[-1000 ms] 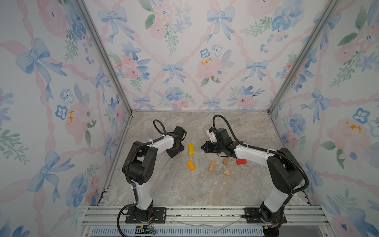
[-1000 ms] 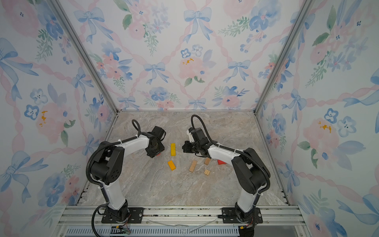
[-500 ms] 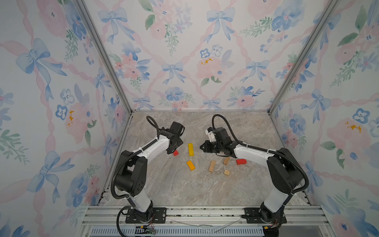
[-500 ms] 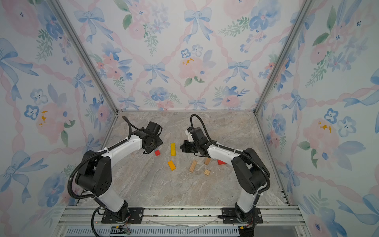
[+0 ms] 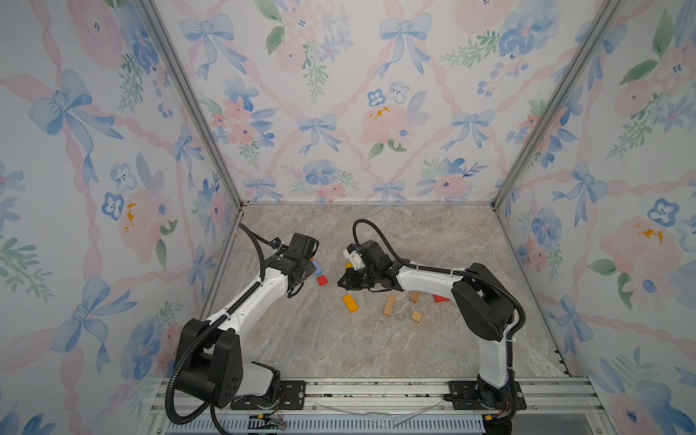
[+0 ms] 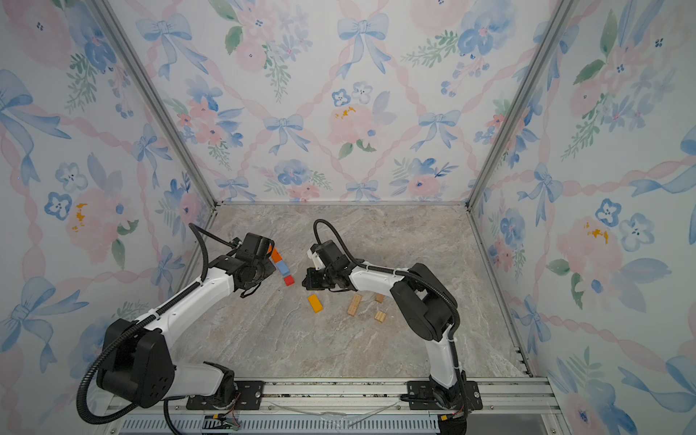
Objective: Assemble the letter v with building blocks
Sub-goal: Assemble the building block at the center of the board.
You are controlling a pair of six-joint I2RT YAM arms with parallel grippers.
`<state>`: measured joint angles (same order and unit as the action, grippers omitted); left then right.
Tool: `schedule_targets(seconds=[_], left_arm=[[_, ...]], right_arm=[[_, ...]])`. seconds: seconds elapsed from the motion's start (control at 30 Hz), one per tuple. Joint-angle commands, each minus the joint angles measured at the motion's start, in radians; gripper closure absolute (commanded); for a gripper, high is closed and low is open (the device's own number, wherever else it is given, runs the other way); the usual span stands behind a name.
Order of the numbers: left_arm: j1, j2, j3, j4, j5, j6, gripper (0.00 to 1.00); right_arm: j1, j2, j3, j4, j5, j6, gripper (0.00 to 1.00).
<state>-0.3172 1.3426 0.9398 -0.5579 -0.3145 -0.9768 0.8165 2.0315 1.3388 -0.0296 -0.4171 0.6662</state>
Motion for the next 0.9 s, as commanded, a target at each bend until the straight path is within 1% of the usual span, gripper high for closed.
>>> schedule_targets(seconds=[0.0, 0.17, 0.33, 0.67, 0.87], left_arm=[[0.026, -0.061, -0.071, 0.071, 0.046, 0.077, 0.72], [0.073, -0.109, -0.173, 0.169, 0.146, 0.113, 0.74], [0.136, -0.095, -0.27, 0.259, 0.299, 0.131, 0.75], [0.174, -0.038, -0.338, 0.35, 0.403, 0.15, 0.77], [0.179, 0.001, -0.351, 0.368, 0.419, 0.138, 0.78]], right_arm=[[0.03, 0.051, 0.063, -0.048, -0.028, 0.018, 1.0], [0.047, 0.118, 0.126, -0.073, -0.032, 0.026, 1.0], [0.049, 0.163, 0.179, -0.111, -0.021, 0.023, 1.0], [0.046, 0.244, 0.261, -0.147, -0.004, 0.029, 1.0], [0.035, 0.264, 0.27, -0.15, 0.016, 0.032, 1.0]])
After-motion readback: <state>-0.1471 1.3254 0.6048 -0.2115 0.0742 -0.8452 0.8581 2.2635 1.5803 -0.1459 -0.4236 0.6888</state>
